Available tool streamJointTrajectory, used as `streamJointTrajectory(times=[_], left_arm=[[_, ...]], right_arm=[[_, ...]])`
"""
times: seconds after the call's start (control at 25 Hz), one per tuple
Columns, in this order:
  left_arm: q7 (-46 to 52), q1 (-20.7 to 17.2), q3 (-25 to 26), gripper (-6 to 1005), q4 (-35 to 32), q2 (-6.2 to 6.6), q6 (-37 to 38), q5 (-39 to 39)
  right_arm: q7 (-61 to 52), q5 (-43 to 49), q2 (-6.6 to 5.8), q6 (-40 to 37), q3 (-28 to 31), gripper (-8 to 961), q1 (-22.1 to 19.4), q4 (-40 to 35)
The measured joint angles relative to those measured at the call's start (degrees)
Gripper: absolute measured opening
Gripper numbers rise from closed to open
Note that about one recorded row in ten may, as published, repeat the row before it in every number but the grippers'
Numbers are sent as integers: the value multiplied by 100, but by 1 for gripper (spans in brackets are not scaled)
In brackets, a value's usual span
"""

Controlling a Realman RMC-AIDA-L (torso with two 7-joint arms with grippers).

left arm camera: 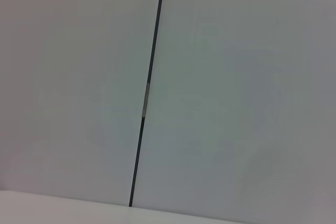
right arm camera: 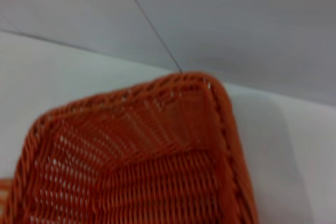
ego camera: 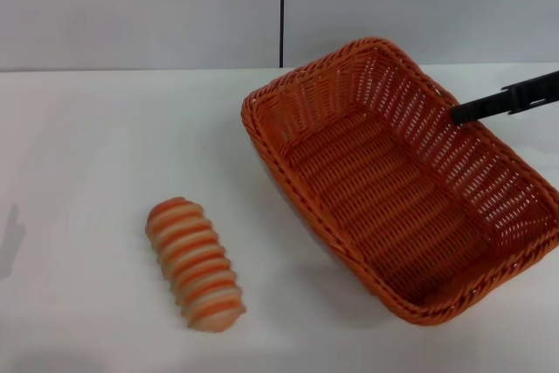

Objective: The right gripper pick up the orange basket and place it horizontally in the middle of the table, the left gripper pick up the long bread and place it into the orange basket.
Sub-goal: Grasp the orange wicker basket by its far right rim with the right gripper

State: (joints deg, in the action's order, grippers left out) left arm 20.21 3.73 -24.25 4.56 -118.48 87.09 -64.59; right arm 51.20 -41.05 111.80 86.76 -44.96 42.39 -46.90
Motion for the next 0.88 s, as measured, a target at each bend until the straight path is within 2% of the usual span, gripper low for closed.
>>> streamJointTrajectory(times=[0.12, 0.2, 0.36, 0.64, 0.88], left_arm=[[0, 8, 0, 795, 1, 0, 0, -2], [0, 14, 0, 795, 2, 0, -1, -5], [0, 22, 0, 794, 2, 0, 0, -13], [0, 13, 0, 794, 2, 0, 3, -19], [0, -25, -8, 793, 1, 9, 6, -24]], right_arm=[[8, 22, 55, -305, -258, 628, 72, 280], [93, 28, 149, -467, -371, 628, 104, 385], [161, 51, 257, -679, -492, 628, 114, 430], [164, 81, 327, -810, -724, 628, 134, 491], [228, 71, 365, -825, -789, 485, 73, 321]])
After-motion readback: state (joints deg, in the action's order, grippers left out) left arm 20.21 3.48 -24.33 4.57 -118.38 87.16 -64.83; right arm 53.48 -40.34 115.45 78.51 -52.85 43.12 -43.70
